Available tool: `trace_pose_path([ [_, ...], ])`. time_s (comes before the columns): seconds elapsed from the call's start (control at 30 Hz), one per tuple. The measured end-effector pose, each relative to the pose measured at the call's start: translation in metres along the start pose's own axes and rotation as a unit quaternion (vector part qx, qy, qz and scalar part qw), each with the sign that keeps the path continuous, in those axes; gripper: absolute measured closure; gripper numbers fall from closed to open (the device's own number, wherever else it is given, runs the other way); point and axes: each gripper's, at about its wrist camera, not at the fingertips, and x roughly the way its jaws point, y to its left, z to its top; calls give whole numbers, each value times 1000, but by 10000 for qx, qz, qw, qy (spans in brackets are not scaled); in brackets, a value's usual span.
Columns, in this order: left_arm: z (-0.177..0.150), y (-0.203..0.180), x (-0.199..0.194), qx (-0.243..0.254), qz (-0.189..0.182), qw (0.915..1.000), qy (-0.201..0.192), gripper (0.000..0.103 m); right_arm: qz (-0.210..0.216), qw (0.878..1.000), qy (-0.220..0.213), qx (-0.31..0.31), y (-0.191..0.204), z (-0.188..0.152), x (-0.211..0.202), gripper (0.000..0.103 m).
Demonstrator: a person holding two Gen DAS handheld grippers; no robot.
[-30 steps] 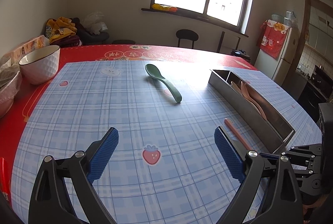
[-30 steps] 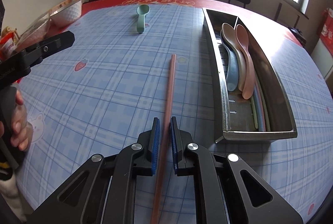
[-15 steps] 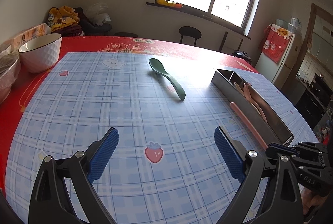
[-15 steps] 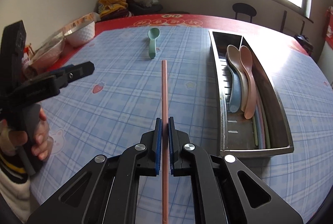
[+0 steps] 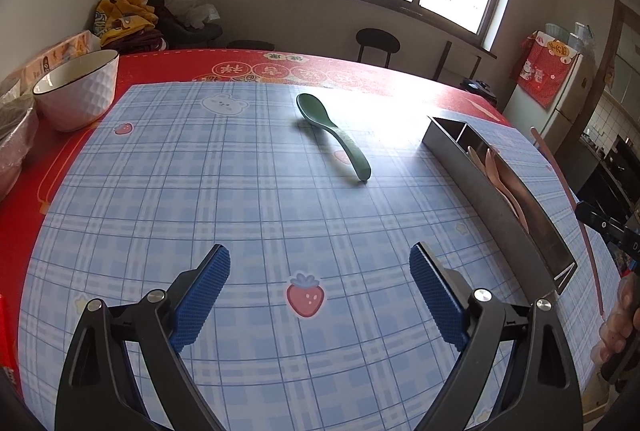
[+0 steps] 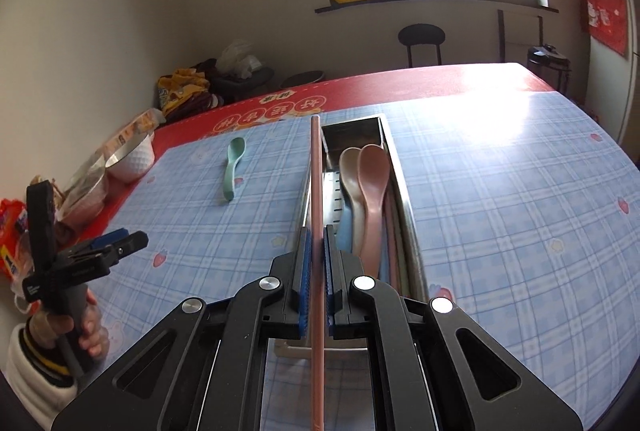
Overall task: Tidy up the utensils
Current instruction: 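Grasp the green spoon by its handle with the left gripper while the right gripper holds the pink chopstick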
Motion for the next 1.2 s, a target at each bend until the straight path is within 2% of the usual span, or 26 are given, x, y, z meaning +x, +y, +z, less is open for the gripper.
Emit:
trace_pose_path([
  [0.13,23,-11,6,-88,-114,9999,64,20,147,9996,-170,177,-19,14,7,97],
  [0.23,43,-21,20,-147,-68,9998,89,24,307,9989,-269,243,-28,19,13,97],
  [0.33,63,-25,43,-311,17,9993,210,35,454,9983,-261,250,-31,18,21,97],
  [0.57,95,-11,98,-1147,-77,9920,527,60,611,9966,-290,466,-54,20,35,97],
  [0.7,100,-8,122,-1332,-52,9887,690,71,675,9955,-319,577,-64,18,39,97],
  [0.9,100,-10,142,-1357,86,9879,746,73,782,9940,-316,690,-73,14,45,97],
  [1.07,96,-14,151,-1288,204,9887,737,93,864,9929,-291,771,-79,12,48,97],
  [1.2,93,-21,150,-1124,301,9908,696,96,902,9924,-265,792,-81,11,51,97],
])
